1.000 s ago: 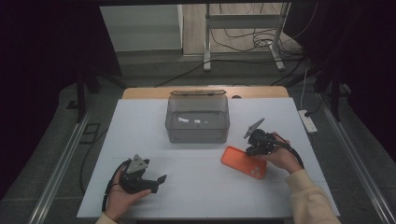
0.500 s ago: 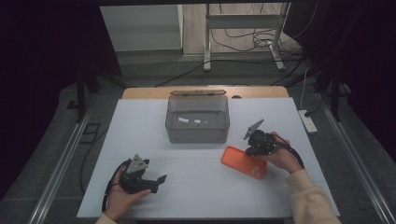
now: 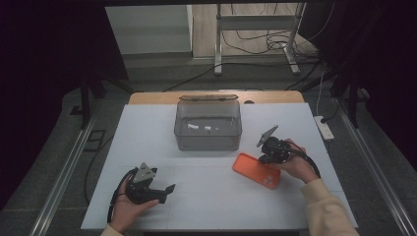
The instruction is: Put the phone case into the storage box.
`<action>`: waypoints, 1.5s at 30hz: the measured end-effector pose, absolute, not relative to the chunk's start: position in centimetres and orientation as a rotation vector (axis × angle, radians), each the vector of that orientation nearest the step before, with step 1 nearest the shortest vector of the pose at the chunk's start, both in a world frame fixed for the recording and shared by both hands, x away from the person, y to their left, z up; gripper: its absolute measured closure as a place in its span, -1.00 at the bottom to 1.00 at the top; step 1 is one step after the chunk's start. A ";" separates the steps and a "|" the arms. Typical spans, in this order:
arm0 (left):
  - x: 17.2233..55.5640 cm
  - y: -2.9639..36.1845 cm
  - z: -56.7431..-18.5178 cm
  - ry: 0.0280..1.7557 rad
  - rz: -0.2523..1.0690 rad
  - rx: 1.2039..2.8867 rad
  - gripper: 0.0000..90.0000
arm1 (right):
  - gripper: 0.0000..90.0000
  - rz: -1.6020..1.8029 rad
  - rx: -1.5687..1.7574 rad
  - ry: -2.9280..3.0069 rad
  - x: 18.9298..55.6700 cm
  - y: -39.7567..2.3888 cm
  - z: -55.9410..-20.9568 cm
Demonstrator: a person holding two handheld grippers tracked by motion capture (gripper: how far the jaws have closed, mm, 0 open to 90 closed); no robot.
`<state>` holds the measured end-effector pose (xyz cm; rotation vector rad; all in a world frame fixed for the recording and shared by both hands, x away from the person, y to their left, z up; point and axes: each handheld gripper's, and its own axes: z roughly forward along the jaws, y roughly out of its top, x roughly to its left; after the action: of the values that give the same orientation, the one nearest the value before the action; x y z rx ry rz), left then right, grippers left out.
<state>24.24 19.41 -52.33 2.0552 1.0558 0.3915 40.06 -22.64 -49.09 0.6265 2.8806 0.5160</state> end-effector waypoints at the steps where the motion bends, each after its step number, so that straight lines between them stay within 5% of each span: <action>1: 24.2 19.4 -52.3 1.056 0.392 2.055 -0.78 | 0.96 0.519 0.625 2.883 40.1 -22.6 -49.1; 45: 24.3 19.5 -52.4 1.058 0.391 2.058 -0.77 | 0.98 0.725 0.533 2.783 38.1 -23.7 -43.9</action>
<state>24.28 19.47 -52.36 2.0585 1.0581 0.3908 38.09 -23.70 -43.86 0.5326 2.7829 0.7248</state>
